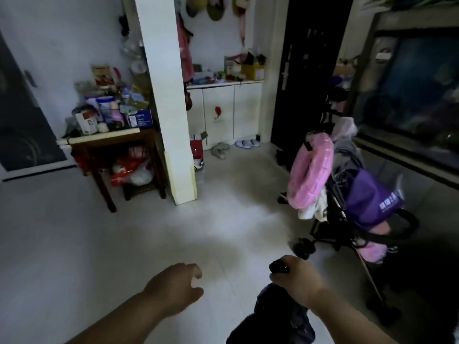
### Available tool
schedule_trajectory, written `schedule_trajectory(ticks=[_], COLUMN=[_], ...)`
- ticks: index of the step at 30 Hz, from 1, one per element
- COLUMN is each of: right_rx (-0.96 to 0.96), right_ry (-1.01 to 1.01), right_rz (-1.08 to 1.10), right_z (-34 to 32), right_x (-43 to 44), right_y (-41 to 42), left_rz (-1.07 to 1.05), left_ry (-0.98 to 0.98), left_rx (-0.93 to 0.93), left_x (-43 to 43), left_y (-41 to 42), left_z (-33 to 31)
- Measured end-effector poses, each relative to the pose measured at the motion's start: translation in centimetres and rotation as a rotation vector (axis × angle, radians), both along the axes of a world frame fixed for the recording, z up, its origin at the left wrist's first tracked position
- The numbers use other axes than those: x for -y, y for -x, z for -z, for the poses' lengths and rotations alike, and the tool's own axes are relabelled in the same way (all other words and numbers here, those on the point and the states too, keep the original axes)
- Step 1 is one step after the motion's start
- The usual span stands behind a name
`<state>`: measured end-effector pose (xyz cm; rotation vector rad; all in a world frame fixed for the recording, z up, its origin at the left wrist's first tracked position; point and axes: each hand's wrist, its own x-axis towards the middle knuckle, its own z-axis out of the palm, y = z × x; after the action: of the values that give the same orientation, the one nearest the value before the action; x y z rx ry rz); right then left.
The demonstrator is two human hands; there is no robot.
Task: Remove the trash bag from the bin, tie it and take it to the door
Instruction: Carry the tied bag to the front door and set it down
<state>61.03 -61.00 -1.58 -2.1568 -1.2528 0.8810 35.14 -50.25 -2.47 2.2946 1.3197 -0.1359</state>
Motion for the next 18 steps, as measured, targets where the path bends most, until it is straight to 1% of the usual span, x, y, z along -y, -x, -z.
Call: schedule_trajectory(ticks=[3, 6, 11, 15, 18], right_rx=[-0.016, -0.008, 0.013, 0.082, 0.066], right_ry=[-0.011, -0.021, -0.010, -0.026, -0.034], right_rz=[-0.026, -0.035, 0.001, 0.030, 0.109], right_z=[-0.4, -1.1, -0.5, 0.2, 0.1], right_x=[-6.7, -12.6, -23.3, -32.7, -39.7], right_y=[-2.8, -5.2, -9.1, -12.6, -15.3], left_rz=[-0.028, -0.045, -0.017, 0.086, 0.143], left_ry=[0.026, 0.050, 0.046, -0.013, -0.029], left_rx=[0.011, 0.090, 0.151, 0.113, 0.084], left_x=[-5.7, -10.9, -21.7, -32.5, -41.2], left_y=[-2.7, -5.6, -10.8, -15.0, -18.3], left_z=[0.2, -0.1, -0.5, -0.3, -1.1])
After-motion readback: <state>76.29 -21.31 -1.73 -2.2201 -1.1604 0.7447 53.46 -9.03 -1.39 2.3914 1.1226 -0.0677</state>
